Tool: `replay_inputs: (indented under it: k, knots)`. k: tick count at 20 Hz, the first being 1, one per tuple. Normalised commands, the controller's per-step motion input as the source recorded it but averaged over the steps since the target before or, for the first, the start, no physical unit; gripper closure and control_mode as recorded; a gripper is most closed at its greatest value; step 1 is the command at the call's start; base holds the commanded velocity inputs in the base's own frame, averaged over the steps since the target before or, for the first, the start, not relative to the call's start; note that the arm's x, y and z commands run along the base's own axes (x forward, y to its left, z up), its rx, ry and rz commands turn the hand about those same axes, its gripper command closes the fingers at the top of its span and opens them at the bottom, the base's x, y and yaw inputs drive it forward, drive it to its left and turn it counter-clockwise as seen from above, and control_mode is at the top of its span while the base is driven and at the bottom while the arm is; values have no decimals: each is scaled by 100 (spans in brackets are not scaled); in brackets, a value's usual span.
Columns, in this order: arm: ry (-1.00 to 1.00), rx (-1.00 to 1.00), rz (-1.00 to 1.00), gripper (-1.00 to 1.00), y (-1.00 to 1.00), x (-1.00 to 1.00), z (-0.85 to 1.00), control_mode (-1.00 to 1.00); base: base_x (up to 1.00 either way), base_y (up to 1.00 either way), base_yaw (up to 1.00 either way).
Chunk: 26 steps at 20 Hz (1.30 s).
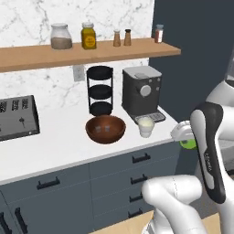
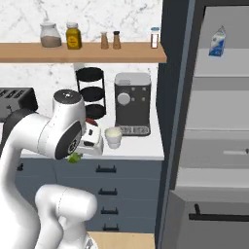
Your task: Grab a lemon wedge from the fridge and one ice cube from the ice bowl, and put them in the glass of lemonade.
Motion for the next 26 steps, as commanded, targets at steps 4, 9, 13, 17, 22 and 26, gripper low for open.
replay_inputs:
  k: [4, 9, 13, 17, 22, 26]
  knots:
    - [0, 0, 0, 100, 0, 0, 0, 100, 73, 14, -1]
    - [0, 0, 0, 100, 0, 0, 0, 100, 65, 0, 0]
    - [0, 0, 0, 100, 0, 0, 0, 100, 56, 3, -2]
    - [4, 0, -12, 100, 0, -2, 0, -100, 1, 2, -6]
    - [2, -1, -43, 100, 18, -5, 0, -100, 0, 0, 0]
    - [8, 0, -41, 100, 12, 36, -10, -100, 0, 0, 0]
